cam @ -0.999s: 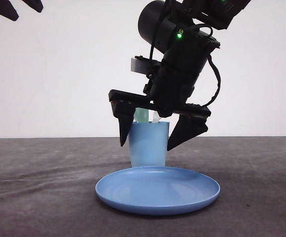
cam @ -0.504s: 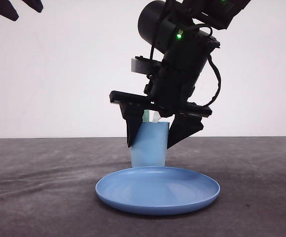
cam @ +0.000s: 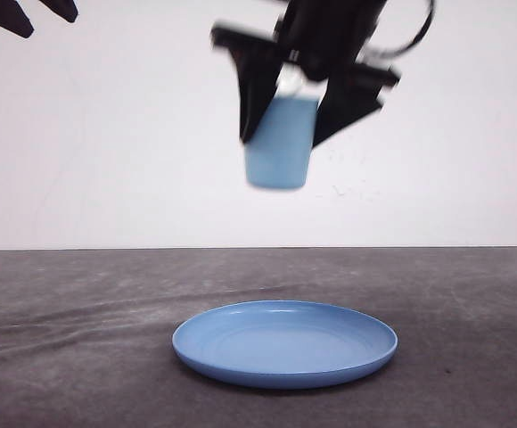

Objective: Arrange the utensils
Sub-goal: 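Lift the cup with the right gripper and set it on the plate center, then open the right gripper and raise it away from the cup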

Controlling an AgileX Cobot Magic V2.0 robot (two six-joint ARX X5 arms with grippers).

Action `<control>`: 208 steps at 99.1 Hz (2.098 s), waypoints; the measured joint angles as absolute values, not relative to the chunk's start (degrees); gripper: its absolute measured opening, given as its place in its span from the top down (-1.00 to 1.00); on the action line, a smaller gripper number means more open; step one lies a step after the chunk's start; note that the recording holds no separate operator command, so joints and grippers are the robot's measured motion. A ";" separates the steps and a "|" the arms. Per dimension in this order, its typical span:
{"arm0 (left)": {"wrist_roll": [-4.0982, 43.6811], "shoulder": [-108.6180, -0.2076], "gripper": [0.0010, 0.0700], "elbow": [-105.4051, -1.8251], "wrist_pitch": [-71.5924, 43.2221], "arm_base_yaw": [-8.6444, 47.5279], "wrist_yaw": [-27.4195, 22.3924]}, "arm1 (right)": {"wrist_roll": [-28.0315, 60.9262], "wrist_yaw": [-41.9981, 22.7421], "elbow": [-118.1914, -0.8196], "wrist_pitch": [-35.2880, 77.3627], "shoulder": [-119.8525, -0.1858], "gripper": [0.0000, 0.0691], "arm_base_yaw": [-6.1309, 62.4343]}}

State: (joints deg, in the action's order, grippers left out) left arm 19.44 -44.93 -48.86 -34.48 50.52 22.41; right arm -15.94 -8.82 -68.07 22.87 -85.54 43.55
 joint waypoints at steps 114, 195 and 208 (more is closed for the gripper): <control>19.29 -44.93 0.36 -48.86 -34.98 50.52 22.41 | -20.01 -11.81 -45.84 12.14 -83.37 -0.20 55.48; 19.29 -44.93 0.36 -48.86 -34.98 50.52 22.41 | -21.52 -11.97 -45.87 16.01 -84.27 -0.81 55.48; 19.29 -44.93 0.36 -48.86 -34.98 50.52 22.41 | -21.52 -11.97 -46.61 19.68 -78.13 -0.81 55.72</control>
State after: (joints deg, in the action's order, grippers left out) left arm 19.29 -44.93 -48.86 -34.98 50.52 22.41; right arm -21.52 -11.97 -46.61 19.68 -78.13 55.72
